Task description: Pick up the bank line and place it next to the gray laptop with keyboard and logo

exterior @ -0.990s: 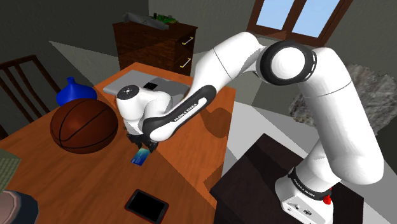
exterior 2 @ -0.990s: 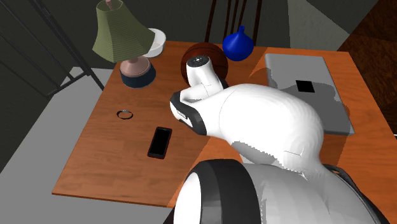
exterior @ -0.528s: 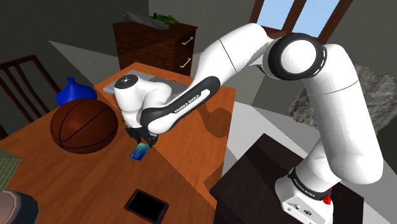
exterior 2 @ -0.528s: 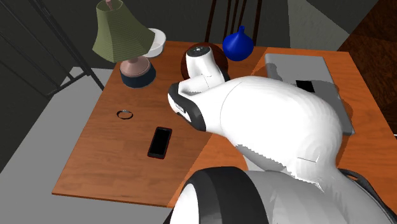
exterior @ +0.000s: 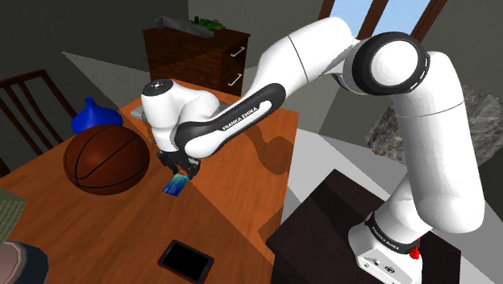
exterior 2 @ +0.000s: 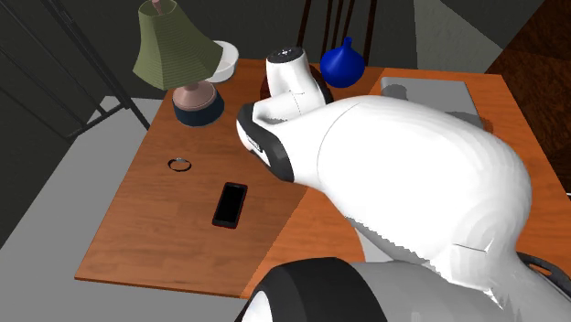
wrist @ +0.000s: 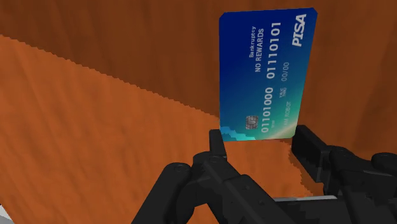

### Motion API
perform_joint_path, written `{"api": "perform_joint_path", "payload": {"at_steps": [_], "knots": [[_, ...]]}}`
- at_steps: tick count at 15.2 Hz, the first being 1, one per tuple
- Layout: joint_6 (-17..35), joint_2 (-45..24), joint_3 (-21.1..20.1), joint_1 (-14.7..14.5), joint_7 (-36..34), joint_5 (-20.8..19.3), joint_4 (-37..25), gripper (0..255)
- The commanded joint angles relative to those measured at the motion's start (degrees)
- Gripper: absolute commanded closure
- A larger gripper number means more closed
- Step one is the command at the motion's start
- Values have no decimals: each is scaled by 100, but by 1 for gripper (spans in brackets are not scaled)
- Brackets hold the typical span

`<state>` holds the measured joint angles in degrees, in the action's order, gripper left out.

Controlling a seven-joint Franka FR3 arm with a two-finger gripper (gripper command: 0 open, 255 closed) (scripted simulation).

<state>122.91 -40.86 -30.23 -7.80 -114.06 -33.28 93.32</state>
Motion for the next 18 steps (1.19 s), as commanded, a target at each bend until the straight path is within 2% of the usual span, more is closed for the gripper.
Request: {"api": "perform_joint_path", "payload": {"at_steps": [1,9,18], "knots": [[44,98,-6,136,102,23,122,255],[425,429,100,1056,938,76,641,255],[640,482,280,1952,1988,134,682,255]]}}
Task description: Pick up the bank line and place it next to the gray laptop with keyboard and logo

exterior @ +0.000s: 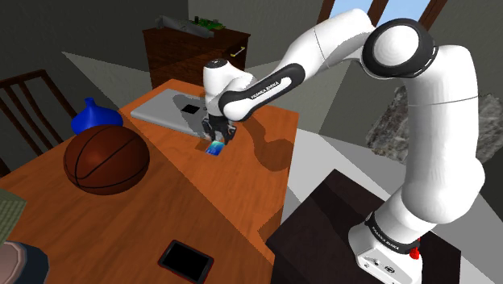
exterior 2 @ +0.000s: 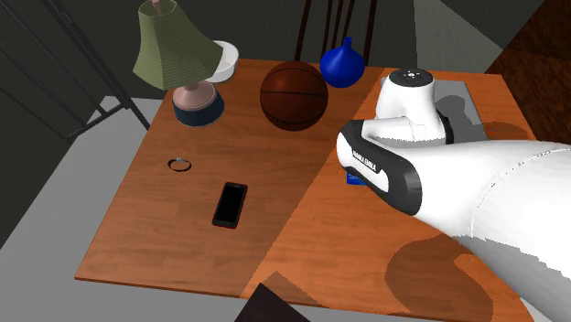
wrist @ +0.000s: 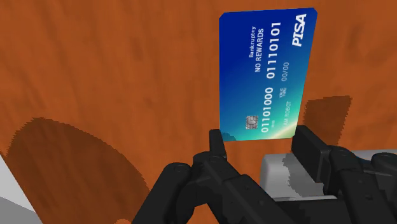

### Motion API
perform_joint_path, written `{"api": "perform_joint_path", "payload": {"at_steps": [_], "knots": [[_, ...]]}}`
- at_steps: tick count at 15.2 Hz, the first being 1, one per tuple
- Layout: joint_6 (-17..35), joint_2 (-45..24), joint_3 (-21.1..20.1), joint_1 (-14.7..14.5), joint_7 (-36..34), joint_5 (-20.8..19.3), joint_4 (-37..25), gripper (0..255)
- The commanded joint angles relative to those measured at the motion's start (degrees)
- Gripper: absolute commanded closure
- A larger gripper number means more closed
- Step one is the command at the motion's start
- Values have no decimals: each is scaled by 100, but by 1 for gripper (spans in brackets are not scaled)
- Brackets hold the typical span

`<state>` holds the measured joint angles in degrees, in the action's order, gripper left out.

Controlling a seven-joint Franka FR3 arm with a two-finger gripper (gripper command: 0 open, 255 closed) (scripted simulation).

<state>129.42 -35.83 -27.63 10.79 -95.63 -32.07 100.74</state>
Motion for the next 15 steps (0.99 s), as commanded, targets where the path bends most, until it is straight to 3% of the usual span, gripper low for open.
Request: {"api": "perform_joint_path", "payload": {"at_steps": [1,8,15], "knots": [[-1,-37,42,183,267,20,-90,255],[-23,-262,199,759,1124,70,-503,255],[285,-617,353,658,971,-126,-530,255]]}}
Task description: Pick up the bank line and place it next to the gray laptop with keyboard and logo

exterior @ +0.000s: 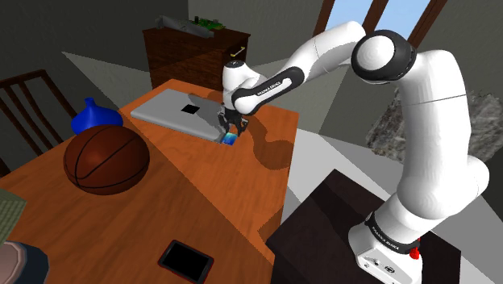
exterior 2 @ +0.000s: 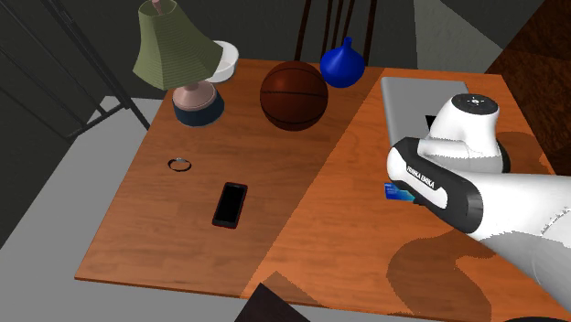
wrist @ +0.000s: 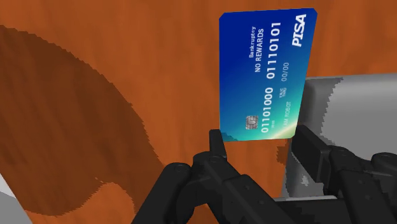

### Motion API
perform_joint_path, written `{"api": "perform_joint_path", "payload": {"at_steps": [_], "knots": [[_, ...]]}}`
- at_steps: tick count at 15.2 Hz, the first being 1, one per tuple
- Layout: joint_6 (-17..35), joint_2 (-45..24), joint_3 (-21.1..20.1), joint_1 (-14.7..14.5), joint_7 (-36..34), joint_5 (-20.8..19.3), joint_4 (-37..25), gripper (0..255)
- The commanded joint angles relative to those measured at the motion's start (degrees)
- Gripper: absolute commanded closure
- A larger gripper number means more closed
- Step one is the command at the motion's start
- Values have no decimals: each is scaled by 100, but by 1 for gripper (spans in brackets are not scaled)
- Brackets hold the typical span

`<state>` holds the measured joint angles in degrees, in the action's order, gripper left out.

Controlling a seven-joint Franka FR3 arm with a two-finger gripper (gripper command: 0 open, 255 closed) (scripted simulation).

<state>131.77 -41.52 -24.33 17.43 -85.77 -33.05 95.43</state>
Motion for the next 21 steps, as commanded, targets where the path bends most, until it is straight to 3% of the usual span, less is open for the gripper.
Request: {"api": "perform_joint_path", "payload": {"at_steps": [1,11,18,19,21], "knots": [[93,-100,46,-21,-36,-55,-8,255],[486,-665,283,-186,-231,-311,-172,255],[486,-664,282,-186,-231,-311,-171,255],[486,-664,282,-186,-231,-311,-171,0],[486,-664,282,-186,-231,-311,-171,0]]}}
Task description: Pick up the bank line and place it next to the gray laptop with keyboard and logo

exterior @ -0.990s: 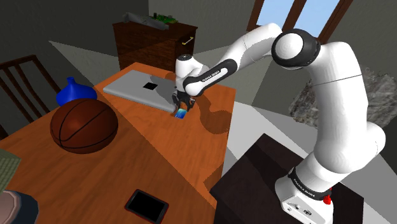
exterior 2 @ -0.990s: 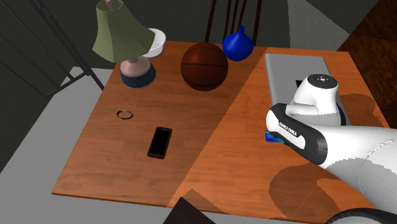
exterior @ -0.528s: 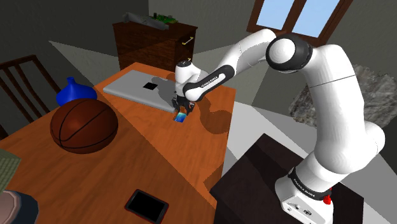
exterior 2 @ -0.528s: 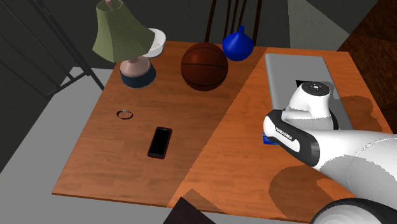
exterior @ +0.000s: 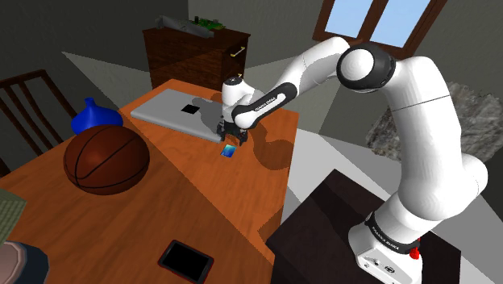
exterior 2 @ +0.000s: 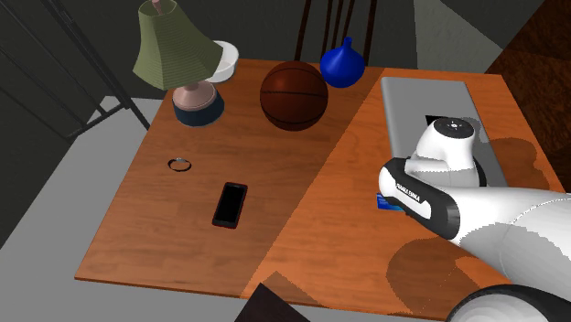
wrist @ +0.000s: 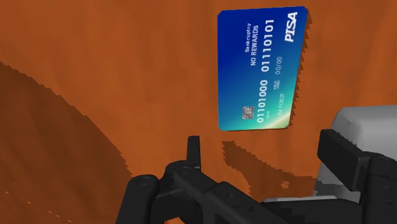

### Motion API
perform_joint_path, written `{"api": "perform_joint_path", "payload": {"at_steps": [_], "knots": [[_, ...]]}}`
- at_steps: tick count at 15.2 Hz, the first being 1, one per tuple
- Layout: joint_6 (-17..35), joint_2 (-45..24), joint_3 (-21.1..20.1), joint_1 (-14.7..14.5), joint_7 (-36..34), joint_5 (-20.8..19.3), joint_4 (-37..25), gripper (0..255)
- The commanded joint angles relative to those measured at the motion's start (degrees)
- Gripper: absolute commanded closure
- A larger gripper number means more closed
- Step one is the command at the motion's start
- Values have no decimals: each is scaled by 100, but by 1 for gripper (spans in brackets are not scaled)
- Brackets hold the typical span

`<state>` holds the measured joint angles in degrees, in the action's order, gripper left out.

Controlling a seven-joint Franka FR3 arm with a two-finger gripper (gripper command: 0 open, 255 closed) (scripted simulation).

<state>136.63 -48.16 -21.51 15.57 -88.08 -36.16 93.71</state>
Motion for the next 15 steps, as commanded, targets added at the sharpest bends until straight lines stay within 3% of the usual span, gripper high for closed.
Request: {"api": "perform_joint_path", "payload": {"at_steps": [1,7,15], "knots": [[0,0,0,0,0,0,0,0],[-359,553,-231,110,111,231,201,0],[-359,553,-231,110,111,231,201,0]]}}
